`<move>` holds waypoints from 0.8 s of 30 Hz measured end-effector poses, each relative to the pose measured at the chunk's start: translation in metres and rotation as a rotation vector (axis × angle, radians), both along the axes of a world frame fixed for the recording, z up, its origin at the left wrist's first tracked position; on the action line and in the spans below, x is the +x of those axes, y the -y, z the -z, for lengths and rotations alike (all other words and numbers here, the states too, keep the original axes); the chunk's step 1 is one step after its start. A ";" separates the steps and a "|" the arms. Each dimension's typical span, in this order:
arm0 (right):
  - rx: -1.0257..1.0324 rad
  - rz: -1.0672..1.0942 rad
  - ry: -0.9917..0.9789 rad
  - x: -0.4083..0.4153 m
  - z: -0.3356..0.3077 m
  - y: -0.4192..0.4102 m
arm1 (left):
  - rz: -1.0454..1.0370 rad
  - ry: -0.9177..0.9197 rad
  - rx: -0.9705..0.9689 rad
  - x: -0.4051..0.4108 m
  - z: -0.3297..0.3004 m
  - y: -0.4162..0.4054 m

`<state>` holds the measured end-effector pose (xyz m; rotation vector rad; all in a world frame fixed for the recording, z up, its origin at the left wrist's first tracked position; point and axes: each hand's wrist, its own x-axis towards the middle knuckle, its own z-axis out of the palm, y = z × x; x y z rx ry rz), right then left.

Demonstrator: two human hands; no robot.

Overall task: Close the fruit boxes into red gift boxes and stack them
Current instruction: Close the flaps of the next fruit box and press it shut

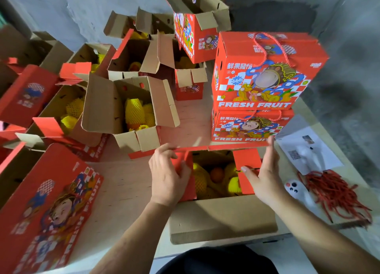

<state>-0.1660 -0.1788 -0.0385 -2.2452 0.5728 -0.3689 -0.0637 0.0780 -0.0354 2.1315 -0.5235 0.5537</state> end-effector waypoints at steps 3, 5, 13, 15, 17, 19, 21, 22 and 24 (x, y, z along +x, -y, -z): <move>0.101 0.003 0.072 -0.002 0.002 0.002 | 0.028 0.072 -0.003 -0.001 0.001 -0.004; 0.159 0.002 0.149 -0.006 0.006 0.004 | 0.030 0.077 0.127 0.000 0.001 -0.004; -0.016 -0.090 0.069 -0.004 0.002 0.004 | 0.200 -0.122 0.550 0.011 0.005 0.000; -0.128 -0.166 -0.139 -0.002 -0.003 0.006 | 0.234 -0.231 0.670 0.016 0.004 0.002; -0.224 -0.233 -0.346 0.001 -0.008 0.011 | 0.252 -0.265 0.726 0.020 0.005 0.003; -0.099 -0.307 -0.367 -0.005 -0.012 0.017 | 0.254 -0.271 0.726 0.020 0.004 0.003; 0.000 -0.410 -0.216 -0.026 -0.015 0.027 | 0.249 -0.275 0.700 0.019 0.002 0.002; -0.023 -0.446 -0.179 -0.041 -0.017 0.036 | 0.250 -0.282 0.686 0.019 0.001 0.002; -0.193 -0.542 -0.231 -0.075 -0.016 0.058 | 0.259 -0.319 0.651 0.020 -0.001 0.001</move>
